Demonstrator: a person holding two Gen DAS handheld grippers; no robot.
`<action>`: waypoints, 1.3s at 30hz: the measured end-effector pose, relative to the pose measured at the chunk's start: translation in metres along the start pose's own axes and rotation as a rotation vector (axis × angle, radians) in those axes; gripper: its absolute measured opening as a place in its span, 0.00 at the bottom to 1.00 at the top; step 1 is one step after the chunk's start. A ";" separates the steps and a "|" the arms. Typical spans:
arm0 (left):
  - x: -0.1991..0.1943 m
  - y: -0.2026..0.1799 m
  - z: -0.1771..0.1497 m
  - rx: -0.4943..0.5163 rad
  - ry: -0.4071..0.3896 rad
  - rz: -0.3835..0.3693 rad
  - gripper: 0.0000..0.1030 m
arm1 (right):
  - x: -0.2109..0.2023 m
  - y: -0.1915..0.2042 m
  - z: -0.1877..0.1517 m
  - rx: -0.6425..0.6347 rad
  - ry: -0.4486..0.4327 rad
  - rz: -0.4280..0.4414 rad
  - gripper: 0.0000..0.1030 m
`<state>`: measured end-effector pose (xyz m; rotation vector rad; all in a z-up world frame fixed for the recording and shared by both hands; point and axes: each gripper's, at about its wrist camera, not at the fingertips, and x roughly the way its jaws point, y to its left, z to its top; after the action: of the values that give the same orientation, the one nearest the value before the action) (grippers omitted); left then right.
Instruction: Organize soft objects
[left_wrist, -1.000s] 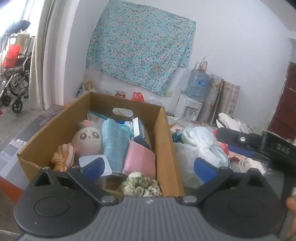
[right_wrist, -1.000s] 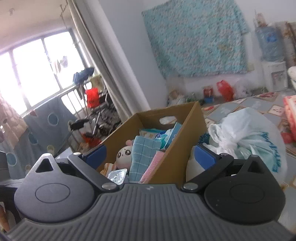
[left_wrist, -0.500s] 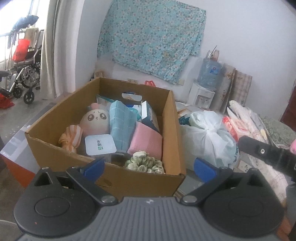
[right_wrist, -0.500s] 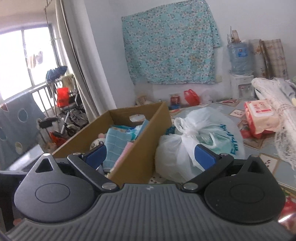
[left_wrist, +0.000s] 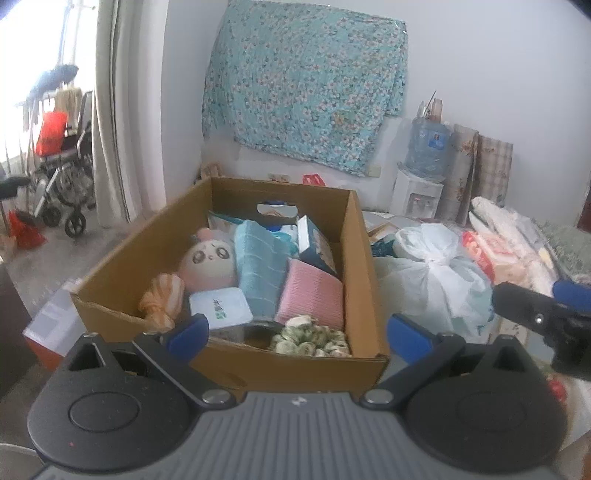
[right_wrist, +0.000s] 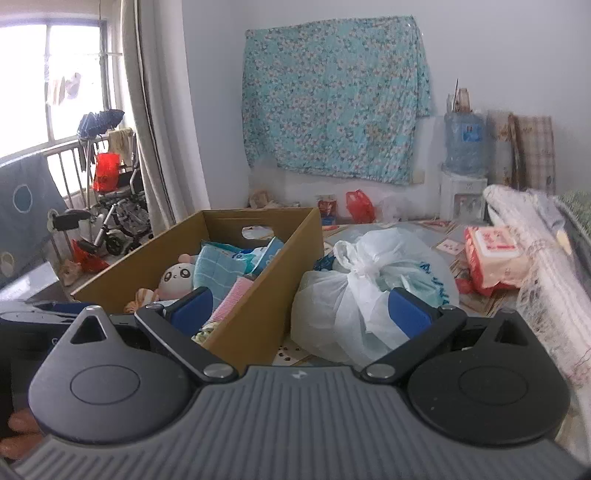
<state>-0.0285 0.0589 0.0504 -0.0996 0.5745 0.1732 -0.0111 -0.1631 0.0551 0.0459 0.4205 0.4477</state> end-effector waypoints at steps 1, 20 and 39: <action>0.000 0.000 0.000 0.009 -0.005 0.006 1.00 | -0.001 0.001 -0.001 -0.012 0.000 -0.001 0.99; 0.004 0.025 -0.013 0.004 0.071 0.069 1.00 | 0.033 0.012 -0.016 -0.016 0.186 -0.028 0.99; 0.010 0.032 -0.019 0.006 0.137 0.119 1.00 | 0.059 0.030 -0.024 -0.011 0.292 0.003 0.99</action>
<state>-0.0364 0.0893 0.0277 -0.0719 0.7179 0.2817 0.0153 -0.1117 0.0148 -0.0304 0.7051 0.4608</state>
